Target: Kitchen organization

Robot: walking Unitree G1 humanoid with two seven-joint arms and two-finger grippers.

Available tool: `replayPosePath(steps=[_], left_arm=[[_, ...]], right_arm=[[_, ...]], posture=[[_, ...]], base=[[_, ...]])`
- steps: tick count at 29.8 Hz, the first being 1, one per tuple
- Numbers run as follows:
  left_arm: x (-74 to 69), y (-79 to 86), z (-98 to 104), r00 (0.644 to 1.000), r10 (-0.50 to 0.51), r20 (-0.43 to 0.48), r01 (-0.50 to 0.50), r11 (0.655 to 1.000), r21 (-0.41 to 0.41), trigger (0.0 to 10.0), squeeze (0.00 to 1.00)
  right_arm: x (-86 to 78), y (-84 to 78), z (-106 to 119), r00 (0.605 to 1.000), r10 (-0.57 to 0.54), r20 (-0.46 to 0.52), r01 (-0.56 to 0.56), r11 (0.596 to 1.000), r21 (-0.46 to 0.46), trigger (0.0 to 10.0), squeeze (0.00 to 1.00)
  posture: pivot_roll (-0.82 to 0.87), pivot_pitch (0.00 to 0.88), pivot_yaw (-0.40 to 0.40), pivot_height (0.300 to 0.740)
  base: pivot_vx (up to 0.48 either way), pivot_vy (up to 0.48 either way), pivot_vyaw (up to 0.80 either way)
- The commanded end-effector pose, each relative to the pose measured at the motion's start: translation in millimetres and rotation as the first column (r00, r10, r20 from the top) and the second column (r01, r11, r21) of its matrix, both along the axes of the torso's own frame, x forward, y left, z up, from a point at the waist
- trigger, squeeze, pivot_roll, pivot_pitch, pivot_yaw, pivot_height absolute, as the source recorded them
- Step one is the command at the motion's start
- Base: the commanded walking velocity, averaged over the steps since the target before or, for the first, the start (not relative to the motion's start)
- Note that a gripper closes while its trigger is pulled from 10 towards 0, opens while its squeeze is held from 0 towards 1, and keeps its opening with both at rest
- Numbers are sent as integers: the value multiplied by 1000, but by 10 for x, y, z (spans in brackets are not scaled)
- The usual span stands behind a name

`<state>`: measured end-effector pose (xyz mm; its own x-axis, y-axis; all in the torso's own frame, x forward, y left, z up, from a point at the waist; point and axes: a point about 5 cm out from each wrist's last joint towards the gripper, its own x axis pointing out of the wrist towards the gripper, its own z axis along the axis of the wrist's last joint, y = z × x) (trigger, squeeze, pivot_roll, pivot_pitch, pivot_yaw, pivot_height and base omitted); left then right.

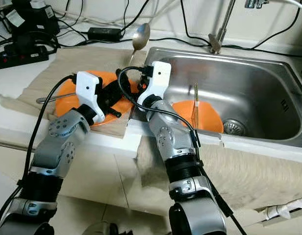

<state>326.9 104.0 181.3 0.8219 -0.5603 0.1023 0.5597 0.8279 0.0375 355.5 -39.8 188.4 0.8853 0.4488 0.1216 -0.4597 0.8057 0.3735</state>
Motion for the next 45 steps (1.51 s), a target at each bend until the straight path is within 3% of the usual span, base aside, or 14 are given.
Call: replayPosePath(steps=[1,11,12,22,45], left_arm=[[-56,-70,76,998,-51,28,51,999,-12,0,447],[-170,-163,100,991,-126,37,126,992,-5,0,443],[-177,-161,100,991,-125,36,126,992,-1,0,439],[-179,-137,108,992,-123,38,122,992,18,0,443],[-129,-83,52,995,-97,28,96,994,53,0,435]], right_arm=[[-13,283,188,998,44,46,-45,999,21,10000,0],[44,300,187,996,-16,91,18,1000,-25,10000,0],[56,292,171,996,-30,79,31,999,-11,0,0],[68,286,65,999,-50,-16,51,997,54,0,0],[72,197,25,994,-108,-15,109,994,25,0,0]], posture=[[92,10,34,740],[99,18,35,740],[102,21,33,740],[100,26,38,740],[94,36,38,740]], base=[[0,0,0],[0,0,0],[0,0,0],[0,0,0],[0,0,0]])
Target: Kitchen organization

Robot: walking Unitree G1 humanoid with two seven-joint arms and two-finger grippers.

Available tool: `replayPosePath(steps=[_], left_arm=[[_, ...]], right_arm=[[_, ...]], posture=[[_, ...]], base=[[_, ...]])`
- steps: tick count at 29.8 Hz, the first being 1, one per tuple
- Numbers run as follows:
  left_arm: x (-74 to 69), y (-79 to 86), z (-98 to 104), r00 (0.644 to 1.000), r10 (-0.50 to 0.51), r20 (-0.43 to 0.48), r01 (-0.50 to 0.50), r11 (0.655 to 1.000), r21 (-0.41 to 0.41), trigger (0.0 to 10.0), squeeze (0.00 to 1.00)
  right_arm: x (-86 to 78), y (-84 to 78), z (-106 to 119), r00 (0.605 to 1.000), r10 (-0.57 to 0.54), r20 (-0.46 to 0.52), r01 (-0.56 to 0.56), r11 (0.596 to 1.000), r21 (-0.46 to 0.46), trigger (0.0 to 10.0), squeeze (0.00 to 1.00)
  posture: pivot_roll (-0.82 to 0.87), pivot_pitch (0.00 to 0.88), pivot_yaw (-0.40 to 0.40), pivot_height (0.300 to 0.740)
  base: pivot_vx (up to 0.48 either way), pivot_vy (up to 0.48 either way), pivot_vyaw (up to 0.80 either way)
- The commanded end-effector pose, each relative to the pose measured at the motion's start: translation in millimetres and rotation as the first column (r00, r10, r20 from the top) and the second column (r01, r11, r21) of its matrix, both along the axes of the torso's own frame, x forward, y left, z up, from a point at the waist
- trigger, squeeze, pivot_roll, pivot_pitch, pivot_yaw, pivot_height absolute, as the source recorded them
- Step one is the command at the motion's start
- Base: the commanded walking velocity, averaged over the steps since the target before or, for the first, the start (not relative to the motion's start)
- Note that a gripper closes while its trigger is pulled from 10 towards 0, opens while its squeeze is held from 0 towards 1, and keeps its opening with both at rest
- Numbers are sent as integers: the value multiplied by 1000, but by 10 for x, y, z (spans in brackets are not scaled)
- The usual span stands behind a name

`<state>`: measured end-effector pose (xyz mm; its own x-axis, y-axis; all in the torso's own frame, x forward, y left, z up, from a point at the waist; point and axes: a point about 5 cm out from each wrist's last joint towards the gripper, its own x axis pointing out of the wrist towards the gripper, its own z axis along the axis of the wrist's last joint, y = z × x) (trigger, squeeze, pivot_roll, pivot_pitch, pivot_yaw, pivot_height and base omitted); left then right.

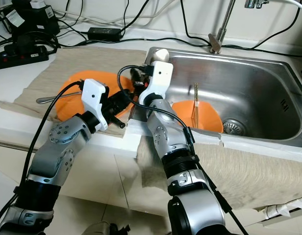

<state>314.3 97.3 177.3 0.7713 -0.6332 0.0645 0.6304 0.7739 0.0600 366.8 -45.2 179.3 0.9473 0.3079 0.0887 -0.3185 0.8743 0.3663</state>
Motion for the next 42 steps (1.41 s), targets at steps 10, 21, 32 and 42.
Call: replayPosePath(steps=[10,21,32,42], left_arm=[[27,11,92,998,4,55,-5,1000,29,0,420],[83,49,103,998,47,51,-49,998,45,0,161],[131,82,68,995,96,41,-99,991,91,10000,0],[143,93,48,994,108,36,-111,988,106,10000,0]], right_arm=[[-34,232,101,1000,26,11,-26,999,46,0,0],[-27,208,141,999,16,28,-18,999,51,0,0],[4,155,194,999,-7,45,5,999,51,0,0],[137,-83,466,988,-86,131,81,996,47,0,0]], posture=[[92,33,42,740],[91,22,41,740],[91,18,39,740],[89,20,40,740]], base=[[0,0,0],[0,0,0],[0,0,0],[0,0,0]])
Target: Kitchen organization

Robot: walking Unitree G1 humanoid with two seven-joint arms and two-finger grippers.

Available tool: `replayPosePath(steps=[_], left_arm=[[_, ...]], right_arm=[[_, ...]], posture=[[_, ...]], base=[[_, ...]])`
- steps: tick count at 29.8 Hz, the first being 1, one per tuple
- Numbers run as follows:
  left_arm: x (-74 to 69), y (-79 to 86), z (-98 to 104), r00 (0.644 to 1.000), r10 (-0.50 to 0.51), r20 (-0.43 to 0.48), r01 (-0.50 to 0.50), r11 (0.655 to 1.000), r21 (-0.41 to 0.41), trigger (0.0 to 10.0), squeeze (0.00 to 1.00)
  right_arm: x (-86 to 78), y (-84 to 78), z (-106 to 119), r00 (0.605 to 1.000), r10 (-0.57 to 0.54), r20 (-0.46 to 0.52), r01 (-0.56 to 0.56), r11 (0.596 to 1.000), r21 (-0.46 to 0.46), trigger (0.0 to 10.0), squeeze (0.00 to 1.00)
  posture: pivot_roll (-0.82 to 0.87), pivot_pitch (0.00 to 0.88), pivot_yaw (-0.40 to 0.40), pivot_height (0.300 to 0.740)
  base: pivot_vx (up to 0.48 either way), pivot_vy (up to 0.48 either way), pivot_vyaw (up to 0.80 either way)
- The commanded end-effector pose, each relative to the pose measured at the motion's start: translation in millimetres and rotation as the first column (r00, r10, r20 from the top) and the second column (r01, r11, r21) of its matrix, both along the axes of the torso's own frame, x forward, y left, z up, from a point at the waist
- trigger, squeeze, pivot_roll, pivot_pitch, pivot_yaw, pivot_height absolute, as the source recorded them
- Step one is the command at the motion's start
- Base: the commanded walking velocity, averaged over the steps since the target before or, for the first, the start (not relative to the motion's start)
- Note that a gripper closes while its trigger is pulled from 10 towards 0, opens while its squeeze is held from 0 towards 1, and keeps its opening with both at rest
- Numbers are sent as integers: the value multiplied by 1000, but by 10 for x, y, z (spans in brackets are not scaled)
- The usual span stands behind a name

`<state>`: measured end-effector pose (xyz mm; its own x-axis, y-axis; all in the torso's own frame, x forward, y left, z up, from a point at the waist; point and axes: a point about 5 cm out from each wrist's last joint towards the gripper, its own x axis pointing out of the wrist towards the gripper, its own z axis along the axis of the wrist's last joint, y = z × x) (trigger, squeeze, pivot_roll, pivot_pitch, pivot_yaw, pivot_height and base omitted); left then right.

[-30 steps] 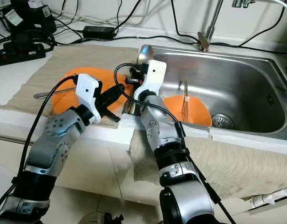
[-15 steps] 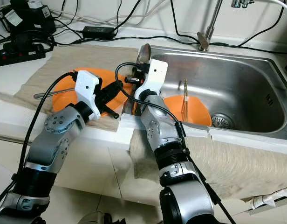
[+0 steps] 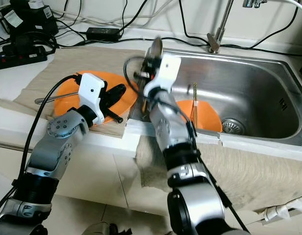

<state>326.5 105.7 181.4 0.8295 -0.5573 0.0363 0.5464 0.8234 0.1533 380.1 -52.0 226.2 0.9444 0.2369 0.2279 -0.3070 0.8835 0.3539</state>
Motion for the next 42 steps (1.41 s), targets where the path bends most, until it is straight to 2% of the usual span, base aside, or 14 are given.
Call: replayPosePath(steps=[1,13,15,18,23,28,32,34,36,38,39,40,41,42], left_arm=[[21,8,7,1000,10,-4,-10,1000,15,10000,0],[29,18,-8,1000,17,-9,-17,1000,22,10000,0],[30,24,-14,1000,19,-12,-19,1000,25,10000,0],[34,30,-15,1000,20,-13,-20,999,28,10000,0],[38,31,-16,1000,21,-13,-20,999,30,10000,0],[39,26,-19,1000,20,-13,-19,999,34,10000,0],[44,31,-23,1000,25,-13,-24,999,37,10000,0],[44,31,-24,1000,25,-13,-25,999,38,10000,0],[47,32,-24,999,29,-13,-29,999,37,10000,0],[49,34,-24,999,31,-13,-30,999,36,10000,0],[50,37,-24,999,34,-13,-33,999,35,10000,0],[50,37,-24,999,34,-13,-33,999,35,10000,0],[48,39,-29,999,35,-14,-35,999,36,10000,0],[48,39,-31,999,35,-14,-35,999,37,10000,0]], right_arm=[[16,-36,4,1000,-22,-3,22,1000,5,0,0],[219,-512,-48,975,-218,-49,214,973,-84,0,0],[267,-718,-55,956,-288,-62,281,954,-102,0,0],[292,-866,-94,938,-337,-82,324,935,-143,0,0],[301,-956,-187,919,-372,-132,349,922,-169,0,0],[276,-986,-492,867,-430,-251,337,878,-341,0,0],[208,-1013,-770,826,-470,-311,265,811,-522,0,0],[192,-1016,-821,820,-476,-317,250,798,-549,0,0],[148,-1043,-930,810,-506,-297,219,731,-646,0,0],[138,-1060,-952,807,-515,-289,215,712,-669,0,0],[127,-1081,-978,802,-523,-289,207,696,-687,0,702],[127,-1081,-978,802,-523,-289,207,696,-687,0,702],[122,-1099,-991,800,-526,-289,203,689,-695,0,1000],[120,-1103,-994,799,-526,-290,201,689,-696,0,1000]], posture=[[90,21,40,740],[91,27,45,740],[90,29,49,740],[88,30,50,740],[86,30,51,740],[87,34,50,740],[86,35,45,740],[86,36,44,740],[87,38,41,740],[87,38,41,740],[87,39,38,740],[87,39,38,740],[86,39,36,740],[86,39,36,740]], base=[[0,0,0],[0,0,0],[0,0,0],[0,0,0],[0,0,0],[0,0,0],[0,0,0],[0,0,0],[0,0,0],[0,0,0],[0,0,0],[0,0,0],[0,0,0],[0,0,0]])
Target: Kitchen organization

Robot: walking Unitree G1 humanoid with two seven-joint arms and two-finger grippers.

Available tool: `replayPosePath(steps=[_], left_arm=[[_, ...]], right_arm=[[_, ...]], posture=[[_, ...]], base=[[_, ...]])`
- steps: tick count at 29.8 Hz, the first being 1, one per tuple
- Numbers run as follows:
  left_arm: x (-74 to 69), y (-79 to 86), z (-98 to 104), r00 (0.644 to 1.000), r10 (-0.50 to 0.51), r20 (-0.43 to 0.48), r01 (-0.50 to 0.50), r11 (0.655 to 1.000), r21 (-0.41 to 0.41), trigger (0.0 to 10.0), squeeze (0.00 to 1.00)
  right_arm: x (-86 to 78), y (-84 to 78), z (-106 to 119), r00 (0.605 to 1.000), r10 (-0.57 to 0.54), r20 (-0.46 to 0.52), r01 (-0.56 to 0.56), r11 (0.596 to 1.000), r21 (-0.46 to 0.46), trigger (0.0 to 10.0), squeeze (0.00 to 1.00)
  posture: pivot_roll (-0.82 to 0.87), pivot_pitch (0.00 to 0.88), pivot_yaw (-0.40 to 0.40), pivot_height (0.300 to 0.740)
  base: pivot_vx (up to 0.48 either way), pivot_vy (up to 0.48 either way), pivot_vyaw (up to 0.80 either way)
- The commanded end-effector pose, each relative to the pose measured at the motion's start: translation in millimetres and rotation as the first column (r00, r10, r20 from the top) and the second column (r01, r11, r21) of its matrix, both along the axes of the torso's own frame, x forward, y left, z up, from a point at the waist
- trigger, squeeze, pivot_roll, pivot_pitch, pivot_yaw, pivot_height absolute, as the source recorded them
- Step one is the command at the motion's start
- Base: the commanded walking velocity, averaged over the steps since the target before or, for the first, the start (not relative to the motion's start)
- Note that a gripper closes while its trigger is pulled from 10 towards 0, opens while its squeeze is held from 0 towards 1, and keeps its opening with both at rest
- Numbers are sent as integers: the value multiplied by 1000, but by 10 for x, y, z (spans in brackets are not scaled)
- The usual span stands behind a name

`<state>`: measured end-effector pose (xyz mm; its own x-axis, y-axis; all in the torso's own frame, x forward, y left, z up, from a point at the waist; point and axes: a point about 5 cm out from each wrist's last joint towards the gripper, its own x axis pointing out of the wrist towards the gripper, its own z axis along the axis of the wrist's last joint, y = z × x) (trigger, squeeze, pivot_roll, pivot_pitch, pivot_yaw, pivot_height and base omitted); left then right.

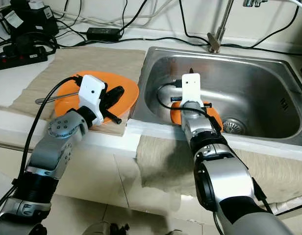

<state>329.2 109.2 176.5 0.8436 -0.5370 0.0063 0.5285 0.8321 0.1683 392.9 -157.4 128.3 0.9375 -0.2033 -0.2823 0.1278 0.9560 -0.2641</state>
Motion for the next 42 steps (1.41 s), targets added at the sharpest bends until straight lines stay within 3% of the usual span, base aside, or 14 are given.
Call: replayPosePath(steps=[1,12,13,14,15,32,33,35,36,37,38,42], left_arm=[[22,6,16,1000,12,2,-12,1000,7,10000,0],[24,6,13,1000,16,2,-16,1000,10,10000,0],[24,6,14,1000,16,2,-16,1000,10,10000,0],[24,6,14,1000,16,2,-16,1000,11,10000,0],[23,6,11,1000,16,2,-16,1000,11,10000,0],[24,5,7,1000,20,4,-21,1000,13,10000,0],[25,5,6,1000,21,4,-21,1000,14,10000,0],[27,4,6,1000,21,4,-21,1000,14,10000,0],[29,4,6,1000,21,4,-21,1000,14,10000,0],[29,4,6,1000,21,4,-21,1000,14,10000,0],[34,4,8,1000,21,5,-21,1000,15,10000,0],[45,12,15,1000,25,7,-25,1000,16,10000,0]], right_arm=[[-17,-69,-33,1000,-13,-20,13,999,-29,0,1000],[-100,-129,-207,996,-6,-88,-4,993,-118,0,1000],[-102,-132,-208,996,-13,-87,3,993,-117,4941,1000],[-102,-135,-207,996,-18,-85,8,993,-116,4941,1000],[-98,-126,-201,996,-16,-82,7,994,-108,10000,1000],[-59,-18,-140,997,26,-70,-33,994,-107,10000,1000],[-50,7,-125,997,37,-65,-43,994,-99,10000,890],[-48,14,-121,997,38,-64,-44,994,-97,10000,890],[-45,26,-114,997,40,-61,-45,994,-96,10000,212],[-45,26,-114,997,40,-61,-45,994,-96,10000,212],[-40,43,-104,998,41,-57,-46,995,-91,10000,0],[-7,136,-34,998,55,-23,-56,998,-37,10000,0]], posture=[[85,39,33,740],[83,35,31,740],[83,36,30,740],[83,36,30,740],[82,34,30,740],[83,30,21,740],[82,28,21,740],[82,28,21,740],[83,27,21,740],[83,27,21,740],[83,27,21,740],[85,28,22,740]], base=[[0,0,0],[0,0,0],[0,0,0],[0,0,0],[0,0,0],[0,0,0],[0,0,0],[0,0,0],[0,0,0],[0,0,0],[0,0,0],[0,0,0]])
